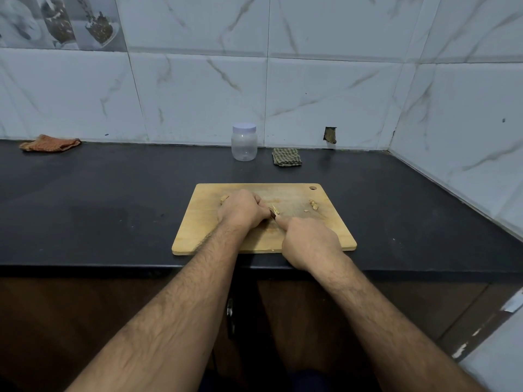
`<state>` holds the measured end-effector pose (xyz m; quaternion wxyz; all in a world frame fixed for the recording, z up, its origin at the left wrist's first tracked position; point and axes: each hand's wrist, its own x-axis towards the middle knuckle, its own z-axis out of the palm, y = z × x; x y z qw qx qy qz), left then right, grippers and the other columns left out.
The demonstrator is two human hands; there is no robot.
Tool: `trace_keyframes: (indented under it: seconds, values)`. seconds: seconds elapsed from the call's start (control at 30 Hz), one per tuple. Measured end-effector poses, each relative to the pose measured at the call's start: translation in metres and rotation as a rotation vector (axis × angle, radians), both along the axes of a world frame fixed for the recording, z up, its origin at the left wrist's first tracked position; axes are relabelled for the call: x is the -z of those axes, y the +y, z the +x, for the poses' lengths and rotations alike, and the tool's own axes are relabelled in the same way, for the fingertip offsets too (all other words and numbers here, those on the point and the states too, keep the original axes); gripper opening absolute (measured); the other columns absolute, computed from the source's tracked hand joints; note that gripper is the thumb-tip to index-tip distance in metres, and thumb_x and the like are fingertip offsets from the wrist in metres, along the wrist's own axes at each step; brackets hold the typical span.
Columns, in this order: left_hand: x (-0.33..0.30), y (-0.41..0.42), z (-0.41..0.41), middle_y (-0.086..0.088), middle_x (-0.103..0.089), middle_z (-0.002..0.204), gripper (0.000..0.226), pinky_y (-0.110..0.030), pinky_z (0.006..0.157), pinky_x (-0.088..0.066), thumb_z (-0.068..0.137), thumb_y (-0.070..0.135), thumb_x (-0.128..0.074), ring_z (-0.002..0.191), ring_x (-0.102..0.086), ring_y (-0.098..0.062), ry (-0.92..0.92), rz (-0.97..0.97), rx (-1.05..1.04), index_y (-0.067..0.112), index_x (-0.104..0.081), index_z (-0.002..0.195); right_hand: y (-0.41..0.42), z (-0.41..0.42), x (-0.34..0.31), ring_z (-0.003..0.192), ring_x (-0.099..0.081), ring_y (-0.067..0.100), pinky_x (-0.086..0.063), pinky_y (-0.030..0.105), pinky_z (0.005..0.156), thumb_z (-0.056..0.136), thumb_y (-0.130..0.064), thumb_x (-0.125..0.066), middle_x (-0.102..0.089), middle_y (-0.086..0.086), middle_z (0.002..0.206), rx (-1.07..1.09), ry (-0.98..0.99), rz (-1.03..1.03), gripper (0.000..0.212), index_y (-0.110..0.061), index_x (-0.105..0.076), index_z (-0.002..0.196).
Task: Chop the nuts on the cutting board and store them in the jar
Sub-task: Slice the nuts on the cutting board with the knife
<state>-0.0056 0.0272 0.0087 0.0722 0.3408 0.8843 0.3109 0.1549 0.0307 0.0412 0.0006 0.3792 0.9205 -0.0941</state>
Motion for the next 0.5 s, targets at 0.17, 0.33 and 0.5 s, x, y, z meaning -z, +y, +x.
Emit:
trace_keyframes:
  seconds: [0.17,0.33,0.5]
  values:
    - [0.001,-0.002,0.001,0.016,-0.070,0.077,0.012,-0.028,0.076,-0.054,0.077,0.036,-0.075,0.080,-0.062,-0.006,0.017,0.007,0.011,0.027,-0.073,0.070,-0.003,0.008,0.002,0.117,-0.054,0.023,-0.042,0.033,0.078,0.094,-0.008,-0.045,-0.057,0.003,0.130,-0.010,-0.002,0.027,0.069,-0.041,-0.029,0.152]
    - [0.000,-0.004,0.002,0.017,-0.070,0.078,0.012,-0.027,0.074,-0.053,0.078,0.037,-0.075,0.081,-0.062,-0.004,0.026,0.009,0.017,0.026,-0.074,0.072,-0.005,0.015,0.003,0.120,-0.053,0.022,-0.043,0.033,0.078,0.093,-0.007,-0.047,-0.056,0.001,0.135,-0.002,-0.009,0.041,0.072,-0.042,-0.027,0.153]
    - [-0.001,-0.006,0.004,0.015,-0.070,0.077,0.011,-0.025,0.068,-0.049,0.079,0.035,-0.074,0.082,-0.060,-0.006,0.031,0.013,0.019,0.025,-0.074,0.073,-0.004,0.016,0.002,0.117,-0.055,0.021,-0.043,0.032,0.077,0.092,-0.008,-0.046,-0.058,0.000,0.130,0.014,0.028,0.031,0.069,-0.042,-0.033,0.151]
